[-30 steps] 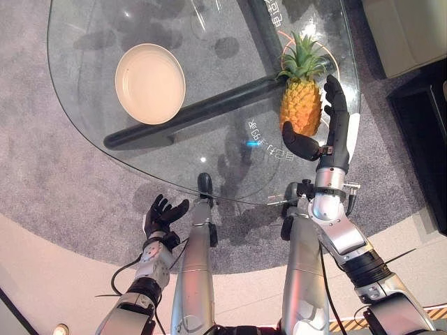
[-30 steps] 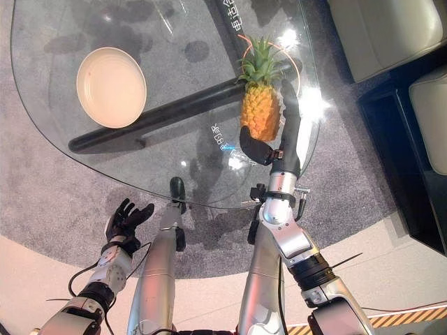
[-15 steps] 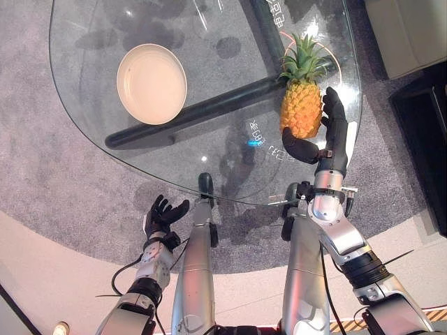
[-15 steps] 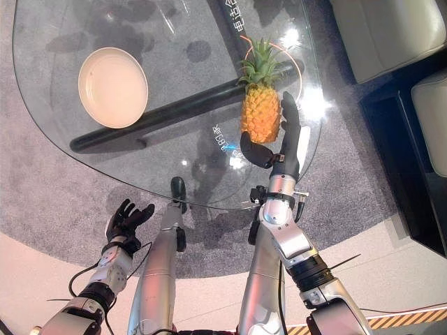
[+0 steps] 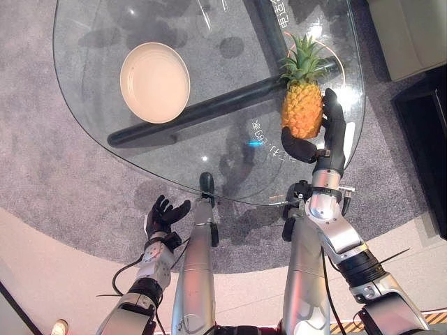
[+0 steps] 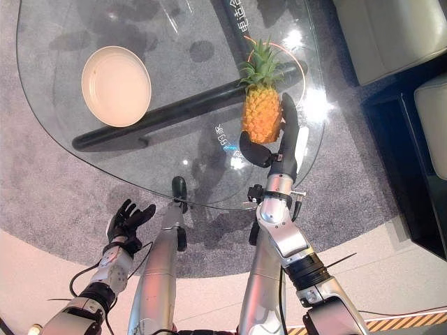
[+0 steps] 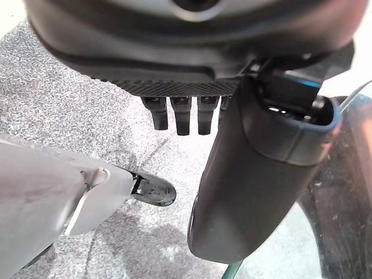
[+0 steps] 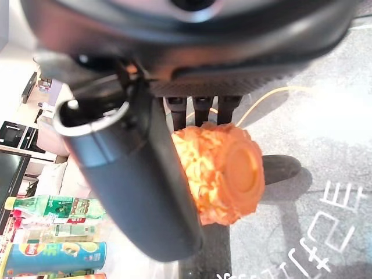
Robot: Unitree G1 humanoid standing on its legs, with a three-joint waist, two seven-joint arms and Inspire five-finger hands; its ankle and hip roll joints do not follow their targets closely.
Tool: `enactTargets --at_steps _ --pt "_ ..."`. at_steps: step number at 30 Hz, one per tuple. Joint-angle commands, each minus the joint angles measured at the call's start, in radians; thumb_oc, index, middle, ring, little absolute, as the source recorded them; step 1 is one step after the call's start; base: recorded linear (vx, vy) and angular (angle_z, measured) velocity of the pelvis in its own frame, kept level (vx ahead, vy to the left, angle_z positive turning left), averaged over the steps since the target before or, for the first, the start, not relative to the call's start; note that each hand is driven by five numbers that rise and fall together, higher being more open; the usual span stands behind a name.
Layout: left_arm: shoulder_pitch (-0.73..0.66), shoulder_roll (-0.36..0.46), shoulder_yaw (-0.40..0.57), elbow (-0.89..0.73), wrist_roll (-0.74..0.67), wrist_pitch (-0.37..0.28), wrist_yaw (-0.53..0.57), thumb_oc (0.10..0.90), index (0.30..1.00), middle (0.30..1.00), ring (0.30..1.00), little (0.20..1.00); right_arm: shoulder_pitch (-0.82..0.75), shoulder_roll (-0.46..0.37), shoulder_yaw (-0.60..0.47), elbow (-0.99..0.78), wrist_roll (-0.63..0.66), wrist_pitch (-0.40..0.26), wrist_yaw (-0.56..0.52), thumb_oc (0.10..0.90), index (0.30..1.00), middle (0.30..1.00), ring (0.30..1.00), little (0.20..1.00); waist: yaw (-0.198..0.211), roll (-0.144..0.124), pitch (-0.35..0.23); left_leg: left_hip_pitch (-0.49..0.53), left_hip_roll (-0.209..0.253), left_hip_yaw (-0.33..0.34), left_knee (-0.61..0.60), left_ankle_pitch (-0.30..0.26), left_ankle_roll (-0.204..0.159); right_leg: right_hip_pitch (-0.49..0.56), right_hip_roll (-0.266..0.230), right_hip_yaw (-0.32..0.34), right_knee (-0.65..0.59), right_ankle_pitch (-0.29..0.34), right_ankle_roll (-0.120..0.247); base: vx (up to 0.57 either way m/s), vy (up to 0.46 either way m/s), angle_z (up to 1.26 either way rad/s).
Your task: Pick up the fruit to the plate
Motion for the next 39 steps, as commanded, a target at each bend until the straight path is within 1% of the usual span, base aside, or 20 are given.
enactTargets --at_steps 1,10,15,19,32,33,34,35,39 --pt "0.047 0.030 0.008 0.011 0.014 -0.032 0.034 0.800 0.900 0.900 0.900 0.900 -0.021 -0.006 -0.012 -0.048 -0.001 -0.031 -0.035 0.800 0.900 0.900 0.900 0.900 0.002 0.013 -0.018 -0.021 -0.013 0.009 0.109 -0.078 0.031 0.016 0.004 -0.040 -0.155 0.142 -0.005 0.00 0.000 0.00" --pt "0.042 0.033 0.007 0.018 0.018 -0.029 0.026 0.800 0.900 0.900 0.900 0.900 -0.049 -0.001 -0.009 -0.008 0.033 0.024 -0.037 0.800 0.900 0.900 0.900 0.900 0.009 0.014 -0.018 -0.022 -0.014 0.007 0.110 -0.077 0.031 0.017 0.004 -0.044 -0.154 0.142 -0.007 0.00 0.000 0.00" --pt "0.040 0.035 0.009 0.015 0.024 -0.026 0.026 0.800 0.900 0.900 0.900 0.900 -0.057 -0.004 -0.006 0.026 0.034 0.095 -0.041 0.800 0.900 0.900 0.900 0.900 0.012 0.013 -0.018 -0.020 -0.015 0.006 0.110 -0.078 0.033 0.017 0.005 -0.046 -0.150 0.141 -0.007 0.00 0.000 0.00" --pt "0.045 0.035 0.007 0.010 0.028 -0.027 0.026 0.800 0.900 0.900 0.900 0.900 -0.069 -0.017 -0.013 0.048 0.028 0.121 -0.038 0.800 0.900 0.900 0.900 0.900 0.016 0.015 -0.018 -0.023 -0.017 0.004 0.113 -0.079 0.035 0.014 0.006 -0.047 -0.146 0.141 -0.008 0.00 0.000 0.00" --pt "0.045 0.035 0.000 -0.006 0.030 -0.021 0.036 0.800 0.900 0.900 0.900 0.900 -0.081 -0.018 -0.015 0.055 0.015 0.157 -0.027 0.800 0.900 0.900 0.900 0.900 0.019 0.017 -0.018 -0.036 -0.019 -0.001 0.123 -0.082 0.038 0.001 0.008 -0.046 -0.135 0.139 -0.008 0.00 0.000 0.00" --pt "0.045 0.035 0.000 -0.007 0.031 -0.021 0.037 0.800 0.900 0.900 0.900 0.900 -0.081 -0.021 -0.016 0.059 0.013 0.158 -0.025 0.652 0.773 0.773 0.773 0.752 0.020 0.016 -0.018 -0.035 -0.018 -0.001 0.122 -0.082 0.038 0.001 0.008 -0.046 -0.135 0.139 -0.008 0.00 0.000 0.00" --pt "0.043 0.034 -0.001 -0.005 0.030 -0.021 0.037 0.800 0.900 0.900 0.900 0.900 -0.082 -0.019 -0.013 0.062 0.007 0.162 -0.024 0.270 0.446 0.446 0.446 0.370 0.019 0.016 -0.018 -0.036 -0.019 -0.001 0.122 -0.082 0.038 0.000 0.009 -0.045 -0.134 0.138 -0.008 0.00 0.000 0.00" --pt "0.043 0.034 0.000 -0.002 0.031 -0.023 0.035 0.800 0.900 0.900 0.900 0.900 -0.084 -0.020 -0.012 0.065 0.005 0.163 -0.020 0.100 0.300 0.300 0.300 0.200 0.019 0.016 -0.018 -0.035 -0.019 -0.001 0.121 -0.082 0.038 0.001 0.009 -0.046 -0.135 0.138 -0.008 0.00 0.000 0.00" --pt "0.042 0.035 -0.003 -0.002 0.029 -0.026 0.035 0.800 0.900 0.900 0.900 0.900 -0.085 -0.024 -0.008 0.076 0.009 0.169 -0.018 0.100 0.300 0.300 0.300 0.200 0.020 0.016 -0.018 -0.037 -0.020 -0.002 0.123 -0.083 0.039 -0.001 0.010 -0.047 -0.133 0.139 -0.009 0.00 0.000 0.00"
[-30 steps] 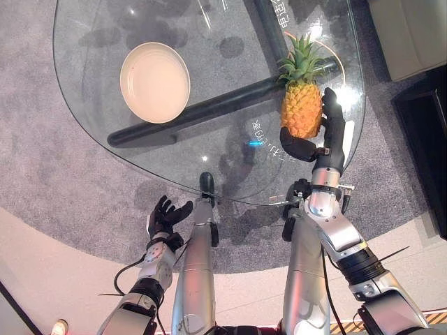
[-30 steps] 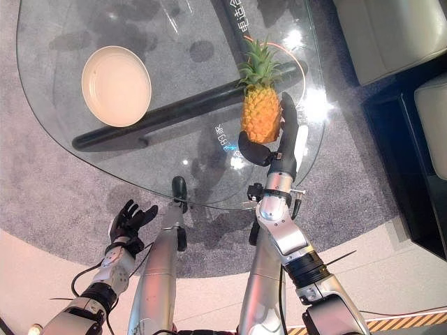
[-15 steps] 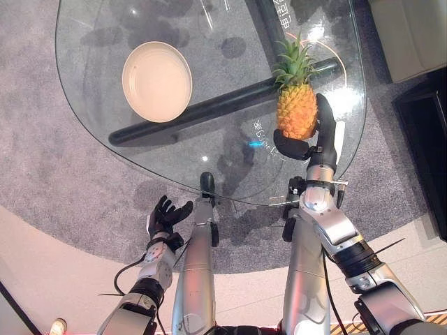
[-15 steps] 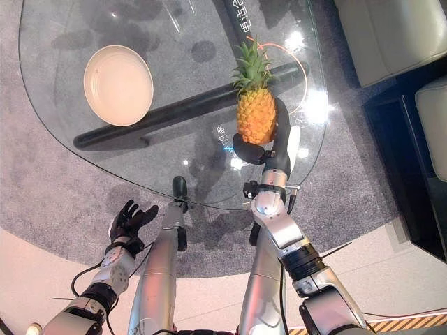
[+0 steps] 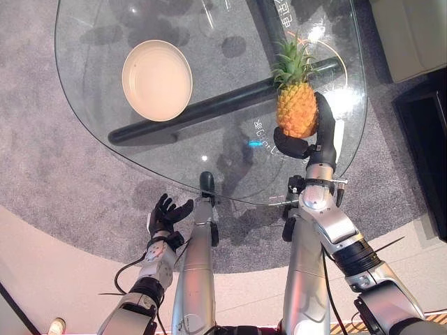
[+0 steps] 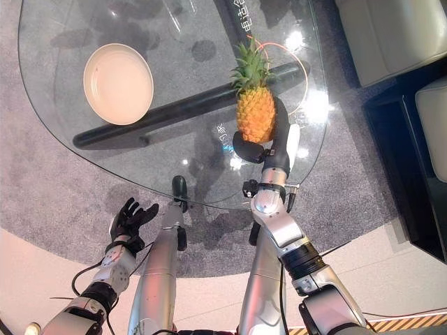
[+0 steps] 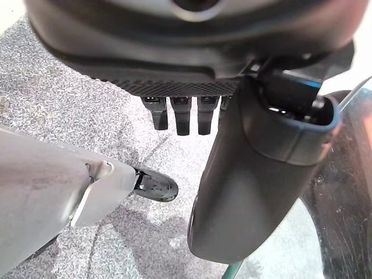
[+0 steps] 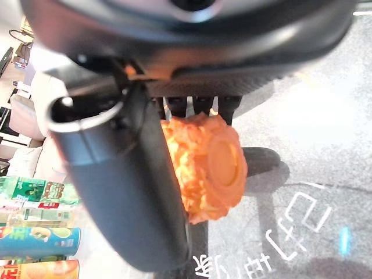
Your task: Pick up the fruit to the plate
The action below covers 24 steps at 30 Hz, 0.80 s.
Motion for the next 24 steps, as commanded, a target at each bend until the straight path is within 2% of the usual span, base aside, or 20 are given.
enactTargets --at_steps 1,7,15,19,24 --pt "0.044 0.040 0.000 0.017 0.020 -0.029 0.026 0.800 0.900 0.900 0.900 0.900 -0.005 -0.031 -0.034 0.034 -0.025 0.029 -0.016 0.100 0.300 0.300 0.300 0.200 0.017 0.017 -0.018 -0.030 -0.019 0.005 0.122 -0.087 0.038 -0.002 0.011 -0.041 -0.133 0.143 -0.009 0.00 0.000 0.00" --pt "0.046 0.042 0.001 0.013 0.009 -0.030 0.024 0.800 0.900 0.900 0.900 0.900 -0.005 -0.037 -0.033 0.036 -0.022 0.032 -0.020 0.100 0.300 0.300 0.300 0.200 0.016 0.019 -0.018 -0.027 -0.021 0.006 0.121 -0.087 0.038 0.001 0.011 -0.041 -0.135 0.142 -0.009 0.00 0.000 0.00" --pt "0.047 0.035 0.033 -0.004 -0.082 -0.068 0.051 0.800 0.900 0.900 0.900 0.900 -0.007 -0.042 -0.040 0.030 -0.048 0.015 -0.028 0.100 0.300 0.300 0.300 0.200 0.016 0.024 -0.018 -0.018 -0.024 0.007 0.115 -0.086 0.039 0.006 0.013 -0.038 -0.133 0.137 -0.010 0.00 0.000 0.00" --pt "0.046 0.032 0.072 -0.020 -0.167 -0.109 0.081 0.800 0.900 0.900 0.900 0.900 -0.009 -0.045 -0.045 0.019 -0.075 -0.002 -0.036 0.100 0.300 0.300 0.300 0.200 0.017 0.026 -0.018 -0.008 -0.026 0.006 0.108 -0.085 0.039 0.013 0.011 -0.038 -0.133 0.133 -0.009 0.00 0.000 0.00" --pt "0.030 0.043 0.157 -0.064 -0.269 -0.201 0.116 0.800 0.900 0.900 0.900 0.900 -0.022 -0.056 -0.050 -0.008 -0.140 -0.034 -0.043 0.100 0.300 0.300 0.300 0.200 0.020 0.034 -0.018 0.009 -0.029 0.006 0.096 -0.083 0.036 0.024 0.010 -0.036 -0.128 0.121 -0.009 -0.02 0.013 0.01"
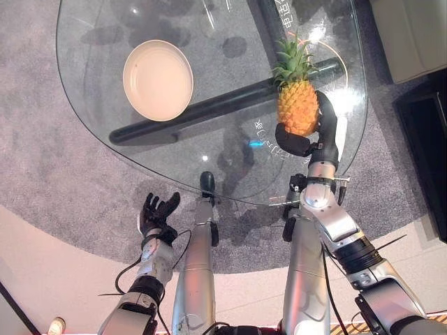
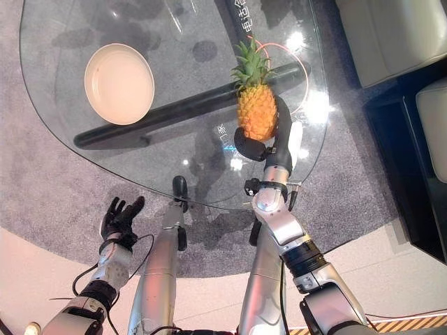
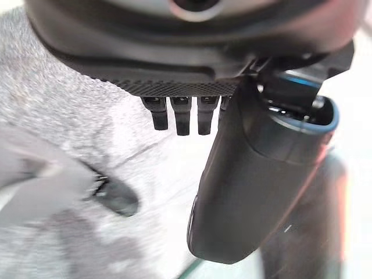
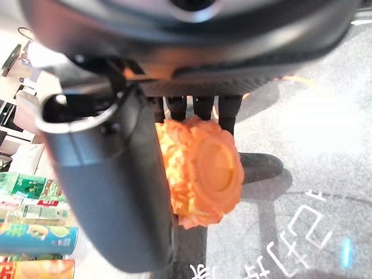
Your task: Pick up the fruit to the plate
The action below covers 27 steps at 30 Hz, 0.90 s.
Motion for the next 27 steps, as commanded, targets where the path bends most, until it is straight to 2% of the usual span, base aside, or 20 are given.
enactTargets --at_steps 1,9,16,19,21,22,25,27 --pt "0.024 0.061 0.058 -0.009 -0.076 -0.124 0.041 0.800 0.900 0.900 0.900 0.900 -0.013 -0.051 -0.051 -0.036 -0.103 -0.048 -0.048 0.100 0.300 0.300 0.300 0.200 0.014 0.034 -0.018 0.005 -0.026 0.007 0.093 -0.084 0.035 0.026 0.013 -0.039 -0.148 0.121 -0.008 -0.03 0.019 0.00" --pt "-0.028 0.097 0.129 -0.096 -0.101 -0.236 0.103 0.800 0.900 0.900 0.900 0.900 -0.033 -0.073 -0.064 -0.080 -0.130 -0.087 -0.042 0.100 0.300 0.300 0.300 0.200 0.013 0.040 -0.018 0.034 -0.026 0.007 0.065 -0.075 0.029 0.050 0.015 -0.034 -0.151 0.109 -0.009 -0.02 0.016 0.00" --pt "-0.063 0.122 0.161 -0.157 -0.047 -0.337 0.173 0.800 0.900 0.900 0.900 0.900 -0.032 -0.080 -0.073 -0.101 -0.155 -0.124 -0.059 0.100 0.300 0.300 0.300 0.200 0.013 0.036 -0.018 0.050 -0.023 0.007 0.049 -0.073 0.027 0.065 0.016 -0.038 -0.160 0.103 -0.013 -0.01 0.004 0.00" --pt "-0.081 0.133 0.168 -0.207 0.009 -0.384 0.214 0.800 0.900 0.900 0.900 0.900 -0.033 -0.090 -0.076 -0.117 -0.197 -0.158 -0.046 0.100 0.300 0.300 0.300 0.200 0.013 0.033 -0.018 0.051 -0.021 0.008 0.046 -0.073 0.026 0.071 0.015 -0.040 -0.166 0.102 -0.013 0.00 0.000 0.00" --pt "-0.089 0.139 0.171 -0.228 0.028 -0.392 0.232 0.800 0.900 0.900 0.900 0.900 -0.033 -0.092 -0.076 -0.126 -0.218 -0.167 -0.042 0.100 0.300 0.300 0.300 0.200 0.013 0.033 -0.018 0.050 -0.020 0.008 0.046 -0.073 0.025 0.071 0.015 -0.040 -0.166 0.102 -0.013 0.00 0.000 0.00" --pt "-0.100 0.145 0.174 -0.272 0.045 -0.421 0.237 0.800 0.900 0.900 0.900 0.900 -0.035 -0.101 -0.075 -0.150 -0.269 -0.186 -0.046 0.100 0.300 0.300 0.300 0.200 0.013 0.033 -0.018 0.048 -0.021 0.006 0.050 -0.076 0.025 0.070 0.015 -0.039 -0.165 0.101 -0.013 0.00 0.000 0.00" --pt "-0.128 0.147 0.173 -0.332 0.072 -0.449 0.224 0.800 0.900 0.900 0.900 0.900 -0.046 -0.106 -0.077 -0.164 -0.338 -0.222 -0.062 0.100 0.300 0.300 0.300 0.200 0.011 0.034 -0.018 0.046 -0.020 0.007 0.053 -0.079 0.024 0.069 0.014 -0.038 -0.165 0.101 -0.011 0.00 0.000 0.00" --pt "-0.155 0.142 0.164 -0.381 0.071 -0.462 0.176 0.800 0.900 0.900 0.900 0.900 -0.064 -0.112 -0.073 -0.164 -0.391 -0.244 -0.073 0.100 0.300 0.300 0.300 0.200 0.009 0.039 -0.018 0.047 -0.021 0.009 0.053 -0.080 0.024 0.070 0.014 -0.033 -0.167 0.101 -0.010 0.00 0.006 -0.02"
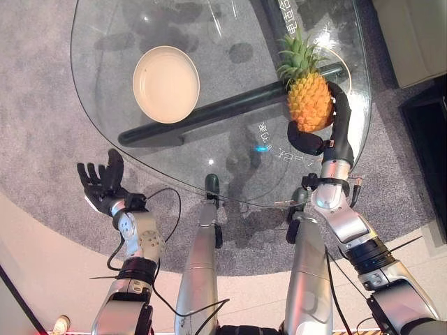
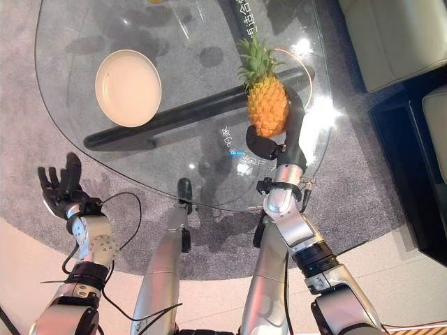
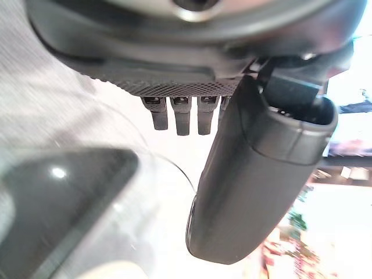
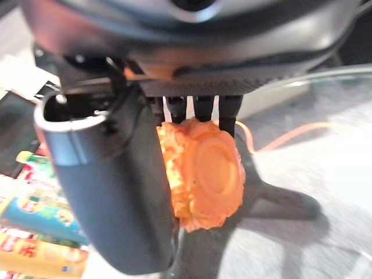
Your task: Pick up the fruit to the plate
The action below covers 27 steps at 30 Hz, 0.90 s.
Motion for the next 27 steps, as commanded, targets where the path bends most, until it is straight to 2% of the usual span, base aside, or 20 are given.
enactTargets --at_steps 1,7,8,9,15,16,17,21,24,27 --pt "-0.072 0.100 0.057 -0.073 0.084 -0.129 -0.057 0.800 0.900 0.900 0.900 0.900 -0.086 -0.033 -0.048 -0.169 -0.164 -0.177 -0.074 0.100 0.300 0.300 0.300 0.200 -0.010 0.020 -0.019 0.008 -0.022 0.007 0.088 -0.098 0.032 0.051 0.014 -0.034 -0.161 0.104 -0.008 0.00 0.000 0.00" --pt "-0.097 0.055 0.022 -0.188 0.101 -0.109 -0.144 0.800 0.900 0.900 0.900 0.900 -0.096 -0.032 -0.063 -0.162 -0.193 -0.213 -0.073 0.100 0.300 0.300 0.300 0.200 -0.007 0.023 -0.019 0.011 -0.026 0.010 0.084 -0.103 0.034 0.060 0.007 -0.038 -0.175 0.109 -0.003 0.00 -0.005 0.00" --pt "-0.102 0.050 0.013 -0.214 0.089 -0.089 -0.166 0.800 0.900 0.900 0.900 0.900 -0.100 -0.029 -0.064 -0.162 -0.202 -0.221 -0.073 0.100 0.300 0.300 0.300 0.200 -0.007 0.022 -0.019 0.010 -0.026 0.010 0.083 -0.103 0.034 0.062 0.007 -0.040 -0.179 0.111 -0.002 -0.01 -0.036 0.00" --pt "-0.113 0.041 -0.006 -0.256 0.065 -0.043 -0.219 0.800 0.900 0.900 0.900 0.900 -0.107 -0.022 -0.065 -0.168 -0.230 -0.231 -0.070 0.100 0.300 0.300 0.300 0.200 -0.008 0.023 -0.019 0.012 -0.028 0.011 0.081 -0.105 0.035 0.065 0.006 -0.041 -0.184 0.112 0.000 0.00 -0.031 0.00" --pt "-0.124 0.028 -0.057 -0.352 -0.004 0.071 -0.319 0.800 0.900 0.900 0.900 0.900 -0.122 -0.019 -0.065 -0.189 -0.301 -0.257 -0.040 0.100 0.300 0.300 0.300 0.200 -0.010 0.024 -0.019 0.015 -0.031 0.012 0.077 -0.105 0.038 0.071 0.005 -0.041 -0.198 0.122 0.004 0.00 0.000 0.00" --pt "-0.134 0.027 -0.078 -0.376 -0.034 0.112 -0.355 0.800 0.900 0.900 0.900 0.900 -0.135 -0.022 -0.059 -0.195 -0.322 -0.261 -0.029 0.100 0.300 0.300 0.300 0.200 -0.011 0.024 -0.019 0.017 -0.031 0.013 0.076 -0.106 0.039 0.074 0.003 -0.042 -0.204 0.125 0.006 0.00 0.000 0.00" --pt "-0.135 0.027 -0.081 -0.378 -0.039 0.118 -0.362 0.800 0.900 0.900 0.900 0.900 -0.137 -0.023 -0.058 -0.196 -0.325 -0.262 -0.028 0.100 0.300 0.300 0.300 0.200 -0.011 0.024 -0.019 0.017 -0.031 0.014 0.075 -0.106 0.039 0.075 0.003 -0.043 -0.205 0.126 0.007 0.00 0.000 0.00" --pt "-0.165 0.034 -0.129 -0.413 -0.117 0.219 -0.444 0.800 0.900 0.900 0.900 0.900 -0.161 -0.033 -0.040 -0.202 -0.344 -0.283 -0.019 0.100 0.300 0.300 0.300 0.200 -0.014 0.020 -0.019 0.021 -0.031 0.017 0.072 -0.106 0.041 0.084 0.000 -0.047 -0.217 0.134 0.012 0.00 0.000 0.00" --pt "-0.184 0.034 -0.149 -0.418 -0.156 0.242 -0.470 0.800 0.900 0.900 0.900 0.900 -0.174 -0.033 -0.031 -0.204 -0.348 -0.290 -0.010 0.100 0.300 0.300 0.300 0.200 -0.018 0.019 -0.019 0.026 -0.030 0.018 0.070 -0.106 0.041 0.088 0.000 -0.046 -0.222 0.137 0.014 0.00 0.000 0.00" --pt "-0.211 0.030 -0.176 -0.427 -0.221 0.304 -0.517 0.800 0.900 0.900 0.900 0.900 -0.197 -0.041 -0.010 -0.207 -0.347 -0.295 0.003 0.100 0.300 0.300 0.300 0.200 -0.022 0.018 -0.019 0.032 -0.029 0.024 0.067 -0.106 0.040 0.096 -0.003 -0.049 -0.231 0.140 0.016 0.00 0.000 0.00"
